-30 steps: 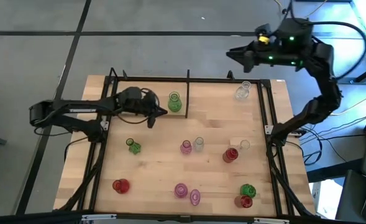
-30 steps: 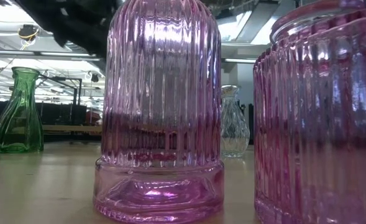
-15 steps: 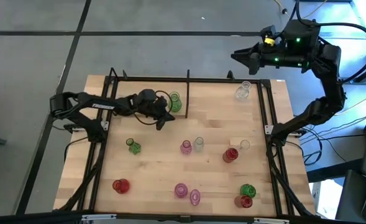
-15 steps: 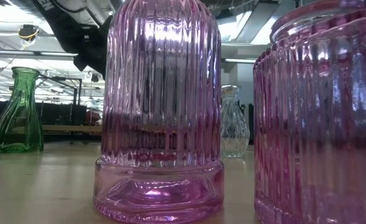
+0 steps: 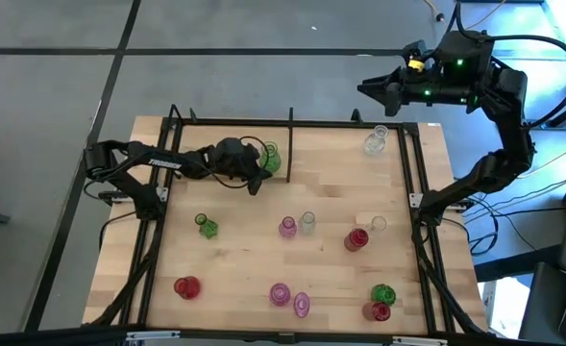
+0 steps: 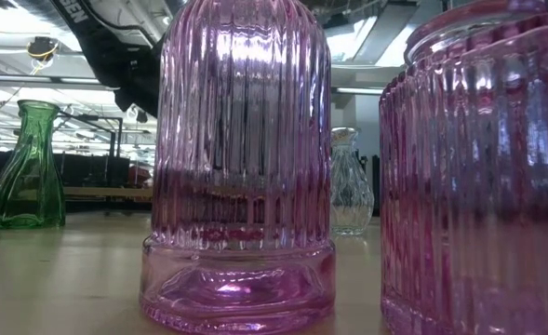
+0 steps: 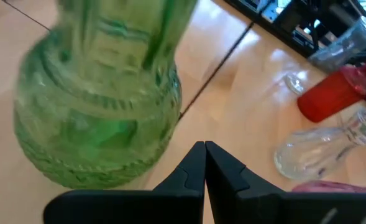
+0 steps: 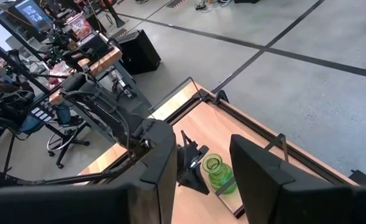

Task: Sort vases onto shelf
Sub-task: Put the top green vase on the shelf

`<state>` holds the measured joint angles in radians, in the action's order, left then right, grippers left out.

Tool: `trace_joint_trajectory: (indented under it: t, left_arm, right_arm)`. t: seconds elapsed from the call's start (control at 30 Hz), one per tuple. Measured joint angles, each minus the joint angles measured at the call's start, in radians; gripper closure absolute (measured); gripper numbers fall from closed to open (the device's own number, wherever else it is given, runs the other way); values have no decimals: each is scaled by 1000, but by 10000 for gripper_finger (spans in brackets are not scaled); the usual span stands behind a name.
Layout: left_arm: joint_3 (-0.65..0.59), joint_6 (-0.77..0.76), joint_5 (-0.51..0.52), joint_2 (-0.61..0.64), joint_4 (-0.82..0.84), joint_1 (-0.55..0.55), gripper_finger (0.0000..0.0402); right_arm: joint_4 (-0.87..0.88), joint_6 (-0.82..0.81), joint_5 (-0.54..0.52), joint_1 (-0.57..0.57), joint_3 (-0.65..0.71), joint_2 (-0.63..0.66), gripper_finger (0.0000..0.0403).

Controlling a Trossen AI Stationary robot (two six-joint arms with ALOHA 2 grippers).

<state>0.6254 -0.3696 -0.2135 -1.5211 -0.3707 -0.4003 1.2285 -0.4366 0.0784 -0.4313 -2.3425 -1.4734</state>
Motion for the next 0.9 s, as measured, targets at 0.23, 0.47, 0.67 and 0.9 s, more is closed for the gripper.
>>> trace_joint_trajectory:
  t: [0.23, 0.47, 0.67, 0.9]
  left_arm:
    - [0, -14, 2, 0, 0, -40, 401]
    - [0, -5, -21, 0, -3, -84, 401]
    - [0, 5, -31, -11, -31, -117, 401]
    - [0, -49, -67, -85, -112, -137, 402]
  right_arm:
    - [3, 0, 2, 0, 0, 0, 267]
    - [3, -3, 3, 0, 0, 0, 267]
    - [2, -3, 3, 0, 0, 0, 267]
    - [2, -4, 3, 0, 0, 0, 267]
